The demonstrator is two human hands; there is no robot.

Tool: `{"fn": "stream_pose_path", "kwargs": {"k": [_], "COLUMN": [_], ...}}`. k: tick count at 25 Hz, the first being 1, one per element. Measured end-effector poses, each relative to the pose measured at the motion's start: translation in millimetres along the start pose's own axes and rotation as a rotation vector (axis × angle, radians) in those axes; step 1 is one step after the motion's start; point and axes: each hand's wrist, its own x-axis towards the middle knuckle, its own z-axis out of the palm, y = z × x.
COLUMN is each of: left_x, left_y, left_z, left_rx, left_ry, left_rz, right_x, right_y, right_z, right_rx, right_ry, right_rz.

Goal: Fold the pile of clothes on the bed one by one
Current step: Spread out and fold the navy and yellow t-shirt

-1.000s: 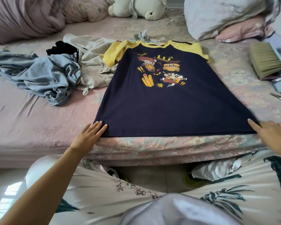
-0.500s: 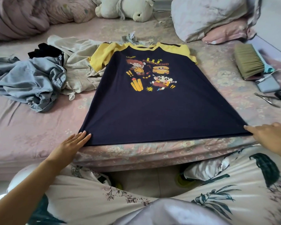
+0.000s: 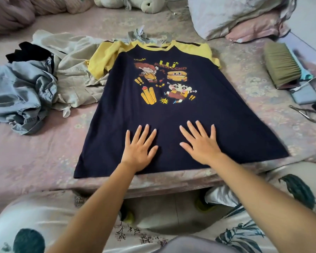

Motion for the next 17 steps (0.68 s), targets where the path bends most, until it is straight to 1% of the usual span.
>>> {"fn": "stream_pose_path", "kwargs": {"k": [1, 3, 5, 6, 8, 9, 11, 12, 14, 17], "left_x": [-6, -3, 31, 55, 111, 139, 196, 219, 258, 277], "left_y": [-2, -3, -3, -2, 3, 8, 24, 33, 50, 56], "left_z": [5, -2, -22, -34, -52, -56, -61, -60, -51, -28], "left_rx": [0.001, -0.01, -0.037, -0.059, -0.081, -0.064, -0.04, -0.062, -0.111, -0.102], "left_ry": [0.03, 0.105, 0.172, 0.177, 0.145, 0.107, 0.059, 0.047, 0.013, -0.003], "left_rz": [-0.002, 0.051, 0.074, 0.057, 0.014, -0.005, -0.007, 0.001, 0.021, 0.002], "right_x": [-4, -1, 29, 47, 77, 84, 92, 96, 131, 212], "right_y": [3, 8, 17, 26, 46, 52, 57, 61, 94, 163], "right_z": [6, 4, -14, -24, -32, -32, -28, -30, -43, -67], "right_rx": [-0.009, -0.025, 0.03, 0.07, 0.101, 0.106, 0.135, 0.16, 0.232, 0.34], "right_ry": [0.016, 0.034, 0.072, 0.077, 0.014, -0.021, -0.058, -0.034, 0.069, 0.311], "right_rz": [0.008, -0.041, -0.021, 0.023, 0.117, 0.136, 0.113, 0.099, 0.16, 0.311]}}
